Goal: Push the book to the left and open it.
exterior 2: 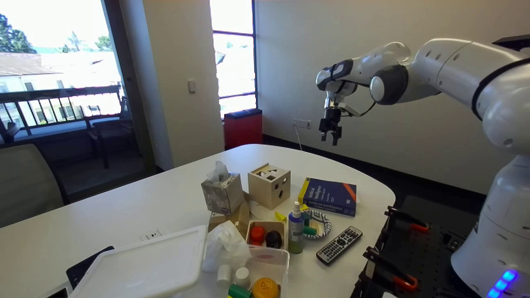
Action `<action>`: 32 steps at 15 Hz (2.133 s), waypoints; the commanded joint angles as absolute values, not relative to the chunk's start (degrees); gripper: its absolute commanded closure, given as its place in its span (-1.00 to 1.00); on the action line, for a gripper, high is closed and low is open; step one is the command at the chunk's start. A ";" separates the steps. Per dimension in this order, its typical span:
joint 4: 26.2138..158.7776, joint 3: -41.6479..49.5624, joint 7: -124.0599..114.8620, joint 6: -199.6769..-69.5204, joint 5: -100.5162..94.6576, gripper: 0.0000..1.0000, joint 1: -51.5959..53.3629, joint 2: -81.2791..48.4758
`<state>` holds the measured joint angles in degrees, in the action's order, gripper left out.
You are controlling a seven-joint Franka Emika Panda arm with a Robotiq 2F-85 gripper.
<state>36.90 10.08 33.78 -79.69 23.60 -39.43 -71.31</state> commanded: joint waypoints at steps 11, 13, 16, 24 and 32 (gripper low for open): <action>28.37 0.06 28.28 -81.09 11.37 -1.00 -45.16 -85.34; 29.04 -0.02 28.29 -80.76 10.66 -1.00 -45.30 -85.35; 30.66 0.21 28.17 -80.61 9.87 -1.00 -45.53 -85.40; 33.96 0.77 25.24 -79.40 9.68 -1.00 -46.18 -85.50; 34.98 1.03 21.10 -76.32 9.35 -1.00 -46.46 -85.51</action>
